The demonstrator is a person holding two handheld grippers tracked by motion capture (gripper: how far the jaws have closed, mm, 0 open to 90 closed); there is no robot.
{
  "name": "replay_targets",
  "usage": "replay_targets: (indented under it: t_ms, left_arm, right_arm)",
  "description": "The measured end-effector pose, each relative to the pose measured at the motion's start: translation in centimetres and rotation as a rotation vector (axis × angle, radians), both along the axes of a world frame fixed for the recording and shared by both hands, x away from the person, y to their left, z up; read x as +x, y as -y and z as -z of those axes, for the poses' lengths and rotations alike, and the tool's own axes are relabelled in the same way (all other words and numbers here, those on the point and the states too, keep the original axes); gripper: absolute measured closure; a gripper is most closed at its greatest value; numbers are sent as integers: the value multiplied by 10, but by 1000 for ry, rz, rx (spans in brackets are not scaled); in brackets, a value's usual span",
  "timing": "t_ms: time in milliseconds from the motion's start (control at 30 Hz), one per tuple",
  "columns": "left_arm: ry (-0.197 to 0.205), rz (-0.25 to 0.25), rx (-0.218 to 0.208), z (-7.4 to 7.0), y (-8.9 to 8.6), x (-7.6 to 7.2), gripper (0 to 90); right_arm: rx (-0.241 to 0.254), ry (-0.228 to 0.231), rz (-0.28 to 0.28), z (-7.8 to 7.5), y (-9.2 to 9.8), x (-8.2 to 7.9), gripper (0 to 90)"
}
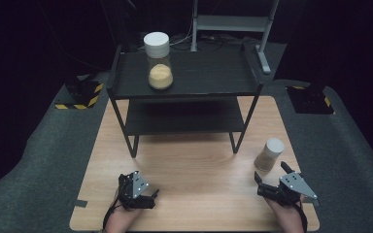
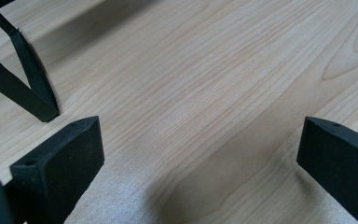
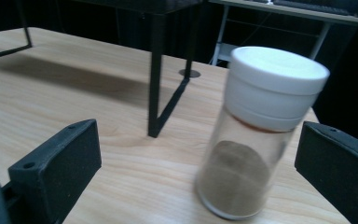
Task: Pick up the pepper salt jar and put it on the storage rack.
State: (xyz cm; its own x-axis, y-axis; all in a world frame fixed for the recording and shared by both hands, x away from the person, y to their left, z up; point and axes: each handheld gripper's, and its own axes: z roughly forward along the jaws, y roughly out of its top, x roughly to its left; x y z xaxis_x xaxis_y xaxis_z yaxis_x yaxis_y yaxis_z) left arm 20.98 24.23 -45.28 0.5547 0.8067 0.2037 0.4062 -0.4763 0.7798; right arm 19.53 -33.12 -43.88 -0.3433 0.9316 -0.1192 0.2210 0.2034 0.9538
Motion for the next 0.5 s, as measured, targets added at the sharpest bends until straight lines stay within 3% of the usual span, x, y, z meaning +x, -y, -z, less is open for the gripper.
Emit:
replay_targets:
  t_ms: [500]
  left_arm:
    - [2, 7, -2, 0, -1, 0, 9]
  right_arm:
    - [49, -26, 43, 0, 12, 36, 0]
